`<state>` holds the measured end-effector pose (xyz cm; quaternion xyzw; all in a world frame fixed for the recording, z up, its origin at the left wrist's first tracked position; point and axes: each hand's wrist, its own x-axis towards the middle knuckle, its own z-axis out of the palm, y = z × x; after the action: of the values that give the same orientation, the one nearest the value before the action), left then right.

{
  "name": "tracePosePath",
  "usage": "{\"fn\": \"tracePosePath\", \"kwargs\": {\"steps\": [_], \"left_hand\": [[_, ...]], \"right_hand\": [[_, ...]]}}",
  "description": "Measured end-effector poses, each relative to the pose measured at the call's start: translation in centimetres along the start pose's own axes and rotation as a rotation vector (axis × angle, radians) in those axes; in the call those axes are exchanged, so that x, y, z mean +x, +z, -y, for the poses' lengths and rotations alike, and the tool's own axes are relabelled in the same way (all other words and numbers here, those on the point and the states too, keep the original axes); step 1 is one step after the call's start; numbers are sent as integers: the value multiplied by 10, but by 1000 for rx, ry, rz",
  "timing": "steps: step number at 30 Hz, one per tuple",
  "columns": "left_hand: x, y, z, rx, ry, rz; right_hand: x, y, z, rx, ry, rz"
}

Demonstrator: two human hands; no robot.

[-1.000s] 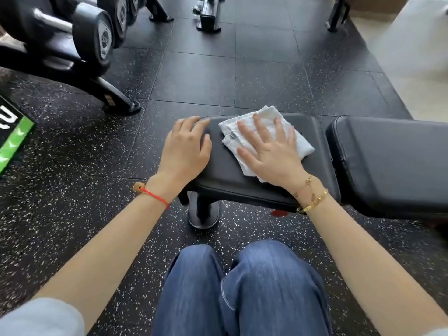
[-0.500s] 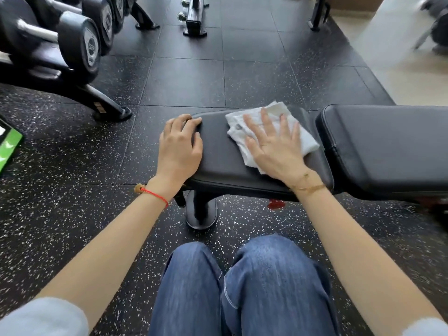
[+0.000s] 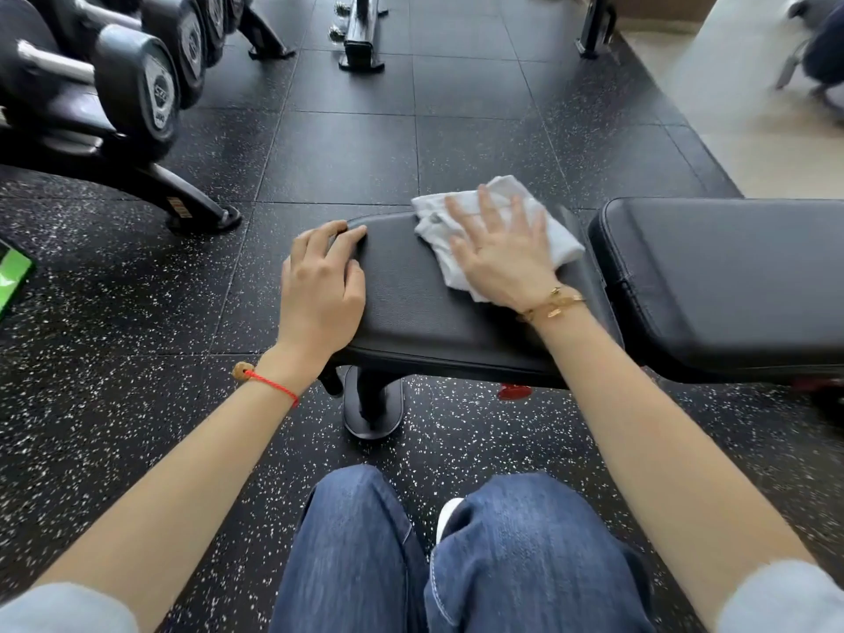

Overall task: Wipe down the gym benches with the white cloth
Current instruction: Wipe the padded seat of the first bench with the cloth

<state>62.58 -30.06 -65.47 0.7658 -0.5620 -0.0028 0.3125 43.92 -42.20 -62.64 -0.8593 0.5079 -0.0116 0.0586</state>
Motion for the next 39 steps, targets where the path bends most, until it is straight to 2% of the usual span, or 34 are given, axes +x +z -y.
{"fn": "tracePosePath", "kwargs": {"steps": [4,6,8,11,14,18,21,23,25,27,29,32,35,39], "left_hand": [[0,0,0,-20,-1,1],[0,0,1,-27,-2,-1],[0,1,1,-31,-5,-3],[-1,1,1,-26,-7,-1],[-1,1,1,-31,-14,-7],[-2,-1,0,-56,-23,-16],[-2,-4,-2,-60,-11,4],[-1,-6,-3,-60,-8,28],[-1,-9,-3,-86,-13,43],[-2,-12,-3,-107,-6,42],[-6,-17,-2,-121,-15,18],[-13,-27,4,-130,-59,-45],[-23,-35,13,-129,-98,-62],[-32,-41,21,-109,-89,-40]], "right_hand": [[-57,11,11,-31,-202,-57],[-84,12,-7,-5,-213,-65],[-85,9,-33,3,-133,-63],[-42,-2,-57,-8,45,-45],[0,-7,-36,-28,107,-23],[-23,8,14,-4,-142,-32],[-64,10,7,2,-264,-38],[-75,8,-13,6,-237,-43],[-63,5,-29,12,-127,-38],[-36,1,-25,11,-20,-31],[-8,1,0,17,5,-24],[12,10,63,16,-151,22],[-3,18,109,-13,-347,29],[-42,17,84,-10,-451,11]]}}
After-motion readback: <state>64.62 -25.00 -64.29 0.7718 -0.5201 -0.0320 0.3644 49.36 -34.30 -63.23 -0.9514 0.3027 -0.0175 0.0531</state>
